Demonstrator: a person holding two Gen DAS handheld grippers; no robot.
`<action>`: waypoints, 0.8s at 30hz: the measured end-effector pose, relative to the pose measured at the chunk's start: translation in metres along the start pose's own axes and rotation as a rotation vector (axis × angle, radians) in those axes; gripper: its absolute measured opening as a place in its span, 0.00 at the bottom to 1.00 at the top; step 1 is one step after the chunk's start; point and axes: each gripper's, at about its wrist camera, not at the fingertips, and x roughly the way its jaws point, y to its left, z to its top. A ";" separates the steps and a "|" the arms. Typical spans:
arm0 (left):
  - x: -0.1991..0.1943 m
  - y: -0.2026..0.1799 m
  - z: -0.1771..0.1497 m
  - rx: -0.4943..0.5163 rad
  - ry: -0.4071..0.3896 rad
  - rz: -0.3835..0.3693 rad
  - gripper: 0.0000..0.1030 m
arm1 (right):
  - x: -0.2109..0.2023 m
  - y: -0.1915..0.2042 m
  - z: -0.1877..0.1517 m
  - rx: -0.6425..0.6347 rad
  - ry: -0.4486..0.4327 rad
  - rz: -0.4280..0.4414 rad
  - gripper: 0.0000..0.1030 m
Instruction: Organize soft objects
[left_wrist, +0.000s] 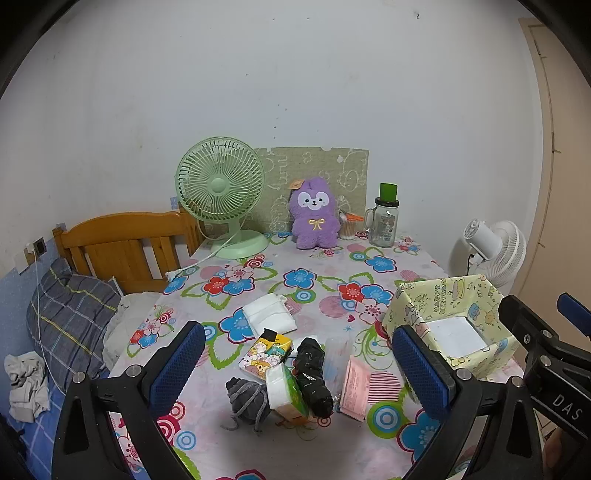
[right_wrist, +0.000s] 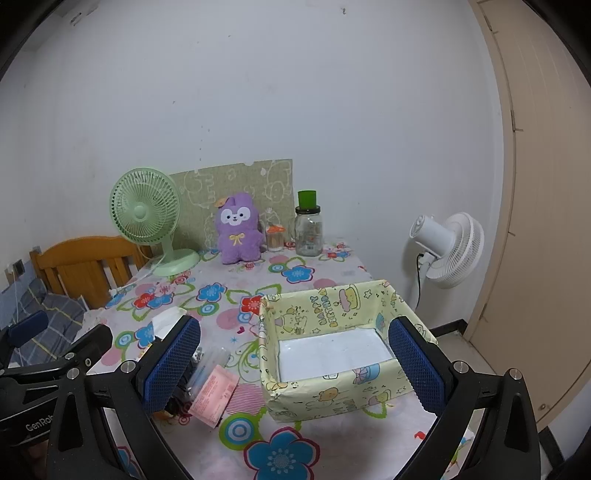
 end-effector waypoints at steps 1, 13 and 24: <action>0.000 0.000 0.000 -0.001 0.000 0.000 0.99 | -0.001 -0.001 0.000 0.006 -0.002 0.004 1.00; -0.001 0.001 0.001 -0.002 -0.004 -0.005 0.99 | 0.001 -0.001 0.001 0.012 0.004 0.005 1.00; 0.012 0.011 -0.001 -0.001 0.018 -0.008 0.96 | 0.016 0.005 0.000 0.012 0.020 0.002 1.00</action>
